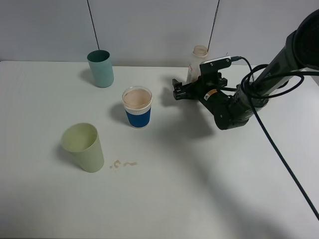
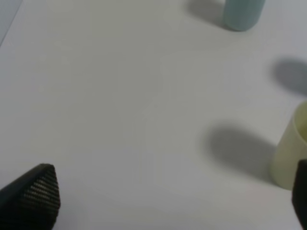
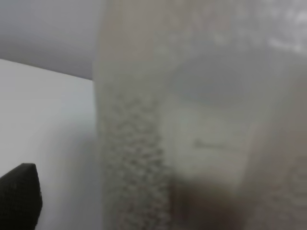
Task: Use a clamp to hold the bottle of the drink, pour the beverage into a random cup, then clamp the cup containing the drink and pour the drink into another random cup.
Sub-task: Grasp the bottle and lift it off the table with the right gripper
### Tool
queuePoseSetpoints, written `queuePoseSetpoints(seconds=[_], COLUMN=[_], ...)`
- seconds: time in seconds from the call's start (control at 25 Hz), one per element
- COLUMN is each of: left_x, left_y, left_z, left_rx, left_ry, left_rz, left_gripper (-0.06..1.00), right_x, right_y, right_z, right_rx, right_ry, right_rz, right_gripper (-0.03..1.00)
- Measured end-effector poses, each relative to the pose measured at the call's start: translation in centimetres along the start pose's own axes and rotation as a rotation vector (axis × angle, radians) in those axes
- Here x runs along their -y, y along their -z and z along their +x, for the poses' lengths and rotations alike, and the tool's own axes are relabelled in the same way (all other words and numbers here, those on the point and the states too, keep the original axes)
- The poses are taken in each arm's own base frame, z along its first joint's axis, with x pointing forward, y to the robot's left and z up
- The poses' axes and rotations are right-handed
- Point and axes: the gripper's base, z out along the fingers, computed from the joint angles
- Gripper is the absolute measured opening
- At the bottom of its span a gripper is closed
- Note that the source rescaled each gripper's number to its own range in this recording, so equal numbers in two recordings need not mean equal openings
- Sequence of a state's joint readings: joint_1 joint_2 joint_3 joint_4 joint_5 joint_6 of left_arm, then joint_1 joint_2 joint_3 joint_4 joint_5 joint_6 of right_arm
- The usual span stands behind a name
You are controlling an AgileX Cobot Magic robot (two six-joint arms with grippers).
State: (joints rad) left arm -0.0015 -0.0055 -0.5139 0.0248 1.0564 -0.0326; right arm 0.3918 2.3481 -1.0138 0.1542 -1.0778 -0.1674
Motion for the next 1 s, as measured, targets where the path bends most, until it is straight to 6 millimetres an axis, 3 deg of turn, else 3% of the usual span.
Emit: queuePoseSetpoints(seconds=[1.0], left_x=[0.0], left_y=[0.0], left_z=[0.0], left_rx=[0.000], left_ry=[0.000], left_rz=[0.000], left_gripper=[0.93], right_x=[-0.1], right_y=[-1.1], right_z=[0.5], right_rx=[0.008], right_ry=[0.014], right_rz=[0.013], right_gripper=[0.94])
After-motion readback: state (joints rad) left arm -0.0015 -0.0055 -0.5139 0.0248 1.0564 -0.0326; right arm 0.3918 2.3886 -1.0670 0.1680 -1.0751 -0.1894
